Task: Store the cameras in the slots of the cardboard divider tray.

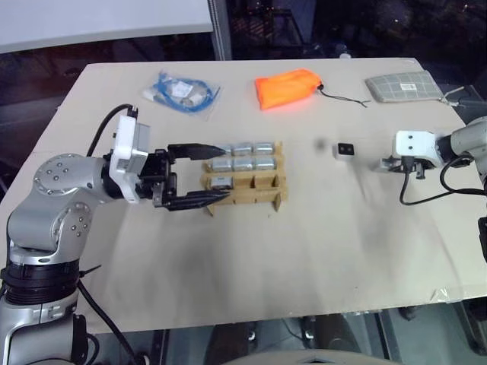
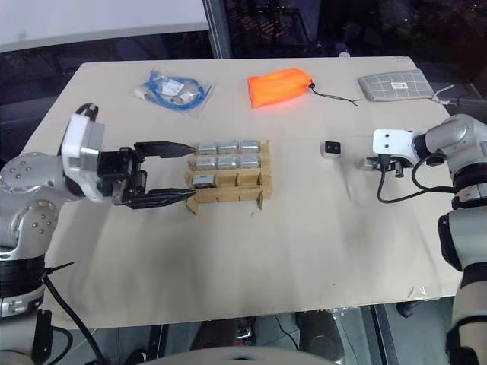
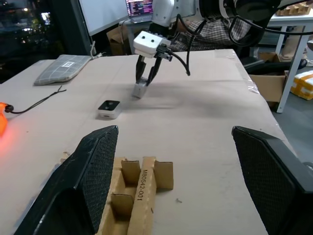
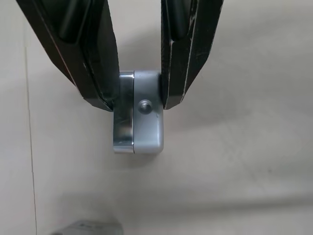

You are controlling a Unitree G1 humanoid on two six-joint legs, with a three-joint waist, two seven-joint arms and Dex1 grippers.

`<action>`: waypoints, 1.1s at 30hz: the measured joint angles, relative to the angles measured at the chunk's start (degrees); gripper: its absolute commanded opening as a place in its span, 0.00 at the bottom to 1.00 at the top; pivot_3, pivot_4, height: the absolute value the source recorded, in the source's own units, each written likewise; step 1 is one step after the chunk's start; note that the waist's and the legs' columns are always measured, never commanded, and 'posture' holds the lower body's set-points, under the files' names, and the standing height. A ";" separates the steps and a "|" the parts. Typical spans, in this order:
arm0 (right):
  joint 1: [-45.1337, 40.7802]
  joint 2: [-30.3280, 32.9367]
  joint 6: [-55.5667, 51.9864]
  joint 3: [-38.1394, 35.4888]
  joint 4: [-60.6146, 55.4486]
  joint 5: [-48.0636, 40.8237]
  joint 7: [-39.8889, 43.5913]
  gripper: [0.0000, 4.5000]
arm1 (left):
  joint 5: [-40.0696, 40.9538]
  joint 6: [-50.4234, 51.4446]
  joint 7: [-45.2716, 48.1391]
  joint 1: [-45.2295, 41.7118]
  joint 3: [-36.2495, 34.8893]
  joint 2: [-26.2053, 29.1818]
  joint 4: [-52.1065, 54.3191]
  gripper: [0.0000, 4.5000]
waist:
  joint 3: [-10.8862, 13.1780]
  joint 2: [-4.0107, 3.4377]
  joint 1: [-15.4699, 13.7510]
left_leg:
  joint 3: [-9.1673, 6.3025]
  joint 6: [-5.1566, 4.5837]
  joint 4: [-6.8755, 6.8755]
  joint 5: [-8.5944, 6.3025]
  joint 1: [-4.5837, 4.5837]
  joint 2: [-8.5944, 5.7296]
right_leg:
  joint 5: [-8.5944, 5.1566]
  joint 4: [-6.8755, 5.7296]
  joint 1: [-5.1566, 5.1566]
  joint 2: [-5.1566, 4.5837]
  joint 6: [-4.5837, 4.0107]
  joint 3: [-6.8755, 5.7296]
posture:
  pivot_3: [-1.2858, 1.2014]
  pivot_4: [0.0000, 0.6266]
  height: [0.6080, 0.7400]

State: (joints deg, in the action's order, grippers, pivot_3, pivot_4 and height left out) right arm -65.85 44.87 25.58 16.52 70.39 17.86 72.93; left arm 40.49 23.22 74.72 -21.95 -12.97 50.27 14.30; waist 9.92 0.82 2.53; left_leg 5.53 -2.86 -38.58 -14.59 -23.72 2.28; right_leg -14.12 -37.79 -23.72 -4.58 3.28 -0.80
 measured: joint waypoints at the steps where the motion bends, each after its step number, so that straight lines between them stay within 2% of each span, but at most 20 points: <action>1: 0.00 -0.80 -0.69 -0.76 -0.72 -0.96 1.01 0.15 | -0.05 -0.08 0.02 0.04 -0.04 0.14 -0.16 0.86 | 0.01 -0.01 0.03 | 0.00 0.00 0.00 0.00 0.00 0.00 | 0.00 -0.01 0.00 0.00 0.00 0.00 | 0.52 0.24 1.00; 6: -0.18 -4.93 -7.41 -4.27 -11.65 -8.38 6.67 0.15 | -1.10 -0.73 0.36 1.29 -0.74 1.91 -2.20 0.86 | 0.04 -0.06 -0.13 | -0.02 0.00 0.00 0.00 -0.04 0.08 | 0.00 -0.05 -0.05 0.00 0.00 -0.01 | 0.52 0.24 1.00; 11: 1.83 -9.43 -24.30 -6.53 -32.65 -17.76 9.74 0.15 | -1.83 -1.93 1.41 2.74 -3.50 4.60 -4.56 0.86 | 0.04 -0.05 -0.29 | -0.09 0.00 0.01 0.00 -0.09 0.16 | 0.00 -0.06 -0.07 -0.01 -0.01 -0.07 | 0.52 0.24 1.00; 14: 4.90 -13.52 -36.92 -7.17 -45.84 -23.62 8.08 0.15 | -3.44 -3.53 2.88 5.12 -6.06 7.24 -7.38 0.86 | 0.03 -0.04 -0.41 | -0.08 0.00 0.01 0.00 -0.11 0.15 | 0.00 -0.06 -0.07 -0.02 -0.01 -0.09 | 0.52 0.24 1.00; 18: 7.07 -20.14 -45.60 -6.94 -54.47 -27.28 3.04 0.15 | -5.58 -5.77 4.77 6.85 -8.57 9.76 -11.50 0.86 | 0.02 -0.03 -0.47 | -0.07 0.00 0.01 -0.01 -0.12 0.08 | 0.00 -0.08 -0.09 -0.04 -0.01 -0.12 | 0.52 0.24 1.00; 23: 7.26 -29.35 -48.12 -3.04 -55.85 -27.34 -3.62 0.15 | -8.42 -9.23 6.82 7.19 -9.77 12.21 -18.17 0.86 | 0.02 -0.01 -0.47 | 0.05 0.00 0.02 0.00 -0.17 0.04 | -0.01 -0.09 -0.15 -0.02 -0.01 -0.14 | 0.52 0.24 1.00; 28: 7.28 -32.10 -45.79 -0.16 -52.55 -25.94 -5.52 0.15 | -9.07 -10.26 7.85 7.64 -9.75 12.37 -19.73 0.86 | -0.02 0.15 -0.54 | 0.17 0.00 0.01 -0.01 -0.19 0.04 | 0.00 -0.08 -0.15 -0.06 -0.01 -0.16 | 0.52 0.24 1.00; 33: 8.83 -31.89 -41.75 2.73 -47.56 -23.57 -5.32 0.15 | -9.06 -10.77 7.86 7.62 -9.74 12.36 -19.73 0.86 | -0.01 0.15 -0.38 | 0.17 0.00 0.02 -0.01 -0.19 0.03 | -0.01 -0.08 -0.15 -0.03 -0.02 -0.17 | 0.52 0.24 1.00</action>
State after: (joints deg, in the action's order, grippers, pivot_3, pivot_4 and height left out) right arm -57.02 12.98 -16.17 19.25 22.83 -5.71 67.61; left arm 31.43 12.45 82.58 -14.32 -22.71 62.63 -5.43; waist 9.92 0.97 2.14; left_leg 5.70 -2.86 -38.56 -14.60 -23.91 2.31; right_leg -14.13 -37.88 -23.87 -4.61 3.26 -0.98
